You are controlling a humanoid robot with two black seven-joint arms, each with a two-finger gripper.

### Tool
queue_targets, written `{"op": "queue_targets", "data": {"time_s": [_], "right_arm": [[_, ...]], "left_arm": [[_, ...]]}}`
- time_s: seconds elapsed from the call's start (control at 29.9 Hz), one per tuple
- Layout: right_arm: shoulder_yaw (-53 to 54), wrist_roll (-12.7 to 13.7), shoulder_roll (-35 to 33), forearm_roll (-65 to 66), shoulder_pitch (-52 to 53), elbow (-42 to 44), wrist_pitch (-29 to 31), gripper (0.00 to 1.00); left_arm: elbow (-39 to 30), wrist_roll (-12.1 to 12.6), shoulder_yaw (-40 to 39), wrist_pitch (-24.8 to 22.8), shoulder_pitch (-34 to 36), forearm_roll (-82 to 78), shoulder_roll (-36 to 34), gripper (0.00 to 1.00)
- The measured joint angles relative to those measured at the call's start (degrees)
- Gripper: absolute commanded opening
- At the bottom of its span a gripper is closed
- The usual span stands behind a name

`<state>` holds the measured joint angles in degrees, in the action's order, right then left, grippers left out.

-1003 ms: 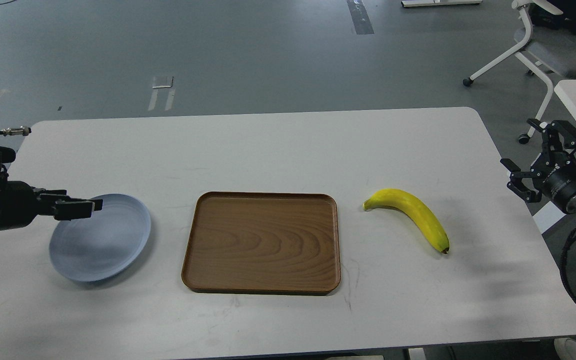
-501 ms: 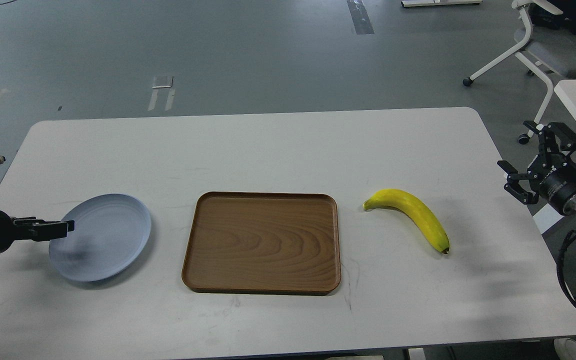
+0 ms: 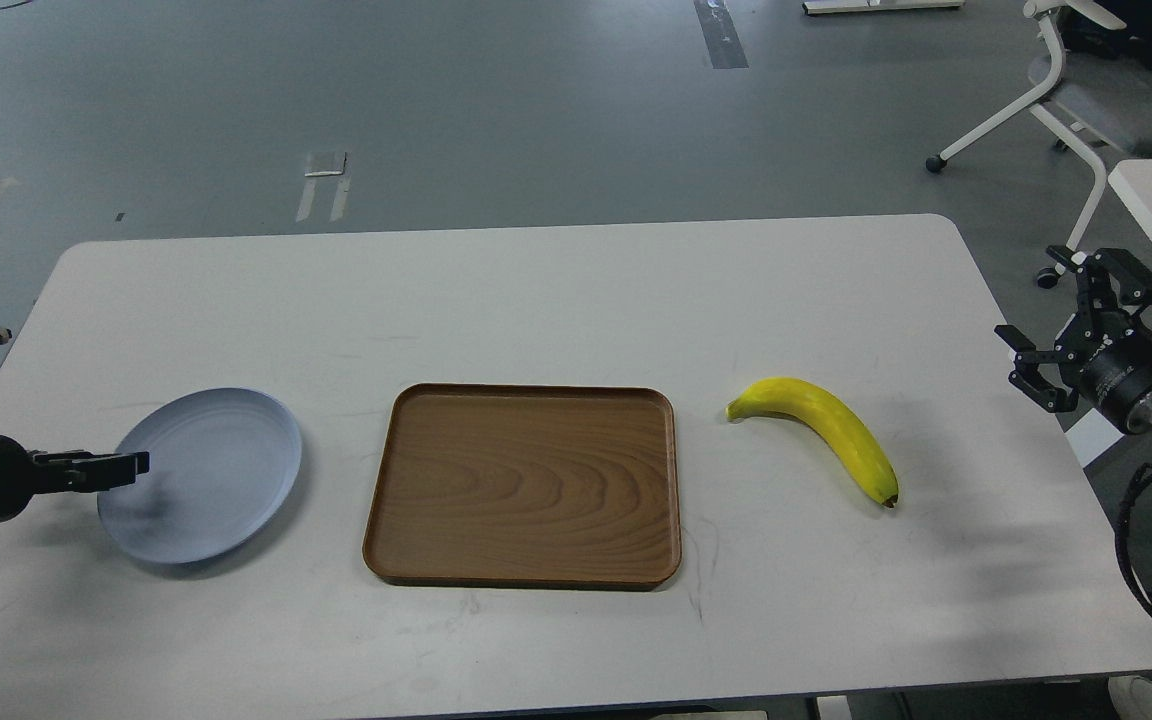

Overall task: Place banana on plate with both arms
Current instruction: 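Grip the rim of the blue-grey plate with the left gripper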

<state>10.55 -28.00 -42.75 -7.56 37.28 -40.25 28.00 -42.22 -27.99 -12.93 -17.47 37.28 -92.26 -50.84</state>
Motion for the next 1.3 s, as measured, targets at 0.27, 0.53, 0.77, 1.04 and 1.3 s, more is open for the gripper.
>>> {"op": "queue_targets", "data": {"time_s": [0.27,0.53,0.77,1.04,1.3], "right_arm": [[0.0,0.0,0.0,0.0,0.0,0.1,0.0,1.0],[0.1,0.0,0.1,0.0,0.0,0.1,0.0,1.0],[0.1,0.0,0.1,0.0,0.0,0.1,0.0,1.0],[0.1,0.0,0.1,0.0,0.0,0.1,0.0,1.0],[0.1,0.0,0.0,0.0,0.1,0.2,0.0,1.0]], "left_arm": [[0.1,0.0,0.0,0.0,-0.9,0.2,0.0,0.53],[0.4,0.0,0.0,0.1,-0.9,0.1,0.1,0.0],[0.5,0.0,-0.1,0.2,-0.8,0.1,0.1,0.0],[0.4,0.0,-0.1,0.0,-0.1,0.0,-0.3,0.0],[-0.3,0.0,-0.1,-7.6,7.5,6.0,-0.3,0.0]]}}
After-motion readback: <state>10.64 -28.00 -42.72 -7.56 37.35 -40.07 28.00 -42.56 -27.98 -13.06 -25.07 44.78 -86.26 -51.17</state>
